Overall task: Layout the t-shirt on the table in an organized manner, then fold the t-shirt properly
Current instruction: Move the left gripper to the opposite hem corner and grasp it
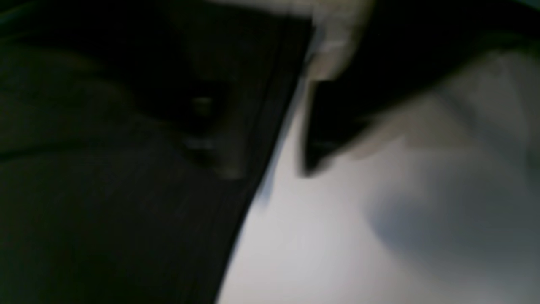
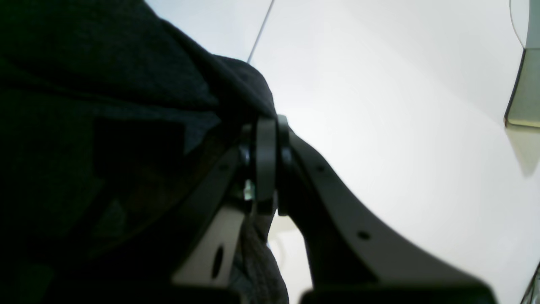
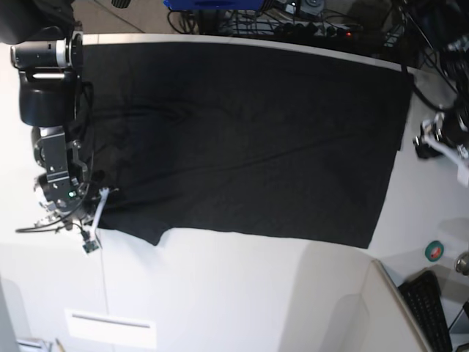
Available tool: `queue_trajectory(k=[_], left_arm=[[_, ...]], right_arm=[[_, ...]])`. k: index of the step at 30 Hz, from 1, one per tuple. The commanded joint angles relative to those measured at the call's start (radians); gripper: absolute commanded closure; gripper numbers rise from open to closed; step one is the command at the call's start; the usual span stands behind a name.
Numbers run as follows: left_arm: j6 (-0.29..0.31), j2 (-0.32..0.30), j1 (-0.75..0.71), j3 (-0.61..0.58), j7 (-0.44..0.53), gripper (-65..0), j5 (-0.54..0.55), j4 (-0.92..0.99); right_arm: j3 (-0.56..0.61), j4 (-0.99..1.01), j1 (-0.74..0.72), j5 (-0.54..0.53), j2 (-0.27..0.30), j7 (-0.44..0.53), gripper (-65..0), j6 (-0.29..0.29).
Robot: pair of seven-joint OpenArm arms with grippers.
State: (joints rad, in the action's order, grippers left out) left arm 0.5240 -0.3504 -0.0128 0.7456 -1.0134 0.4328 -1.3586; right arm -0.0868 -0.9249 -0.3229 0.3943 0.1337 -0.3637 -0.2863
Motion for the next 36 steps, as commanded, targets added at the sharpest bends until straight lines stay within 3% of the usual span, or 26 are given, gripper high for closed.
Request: queue_trajectory(k=[1, 2, 4, 11, 16, 18, 22, 25, 30, 33, 36], left_arm=[[0.0, -0.036, 0.061, -0.027, 0.003, -37.4, 0.002, 0.04], [-0.008, -0.06, 0.119, -0.071, 0.003, -43.1, 0.002, 0.104], [-0.067, -0.097, 0.225, -0.182, 0.009, -47.2, 0.002, 0.23], [-0.236, -0.101, 0.529, -0.466, 0.218, -47.2, 0.004, 0.646], [-0.252, -0.098, 0.679, -0.622, 0.327, -47.2, 0.004, 0.911], [-0.268, -0.098, 0.698, -0.654, 0.339, -47.2, 0.005, 0.941], [-0.38, -0.098, 0.676, -0.717, 0.353, -47.1, 0.004, 0.941], [-0.382, -0.098, 0.667, -0.788, 0.354, -47.1, 0.005, 0.942], [-0.382, -0.095, 0.633, -0.774, 0.356, -47.1, 0.005, 0.939], [-0.382, -0.062, 0.615, -0.776, 0.356, -46.9, 0.004, 0.939], [-0.385, -0.055, 0.598, -0.777, 0.356, -39.3, 0.004, 0.942]], right_arm=[[-0.001, -0.038, -0.029, -0.001, 0.013, 0.019, 0.0, 0.008], [0.0, -0.05, -0.028, -0.001, 0.013, 0.019, 0.0, 0.008], [0.002, -0.062, -0.022, -0.001, 0.011, 0.019, 0.0, 0.008], [-0.003, -0.072, -0.014, -0.001, 0.014, 0.018, 0.0, 0.008], [-0.003, -0.072, -0.002, -0.001, 0.017, 0.018, 0.0, 0.008], [-0.003, -0.072, -0.002, 0.001, 0.017, 0.018, 0.0, 0.008], [-0.005, -0.072, 0.0, 0.001, 0.019, 0.018, 0.0, 0.008], [-0.005, -0.072, 0.0, 0.001, 0.034, 0.018, 0.0, 0.008], [-0.005, -0.072, 0.0, 0.001, 0.037, 0.019, 0.0, 0.008], [-0.005, -0.072, 0.0, 0.001, 0.037, 0.019, 0.0, 0.008], [-0.005, -0.072, 0.001, 0.001, 0.037, 0.019, 0.0, 0.008]])
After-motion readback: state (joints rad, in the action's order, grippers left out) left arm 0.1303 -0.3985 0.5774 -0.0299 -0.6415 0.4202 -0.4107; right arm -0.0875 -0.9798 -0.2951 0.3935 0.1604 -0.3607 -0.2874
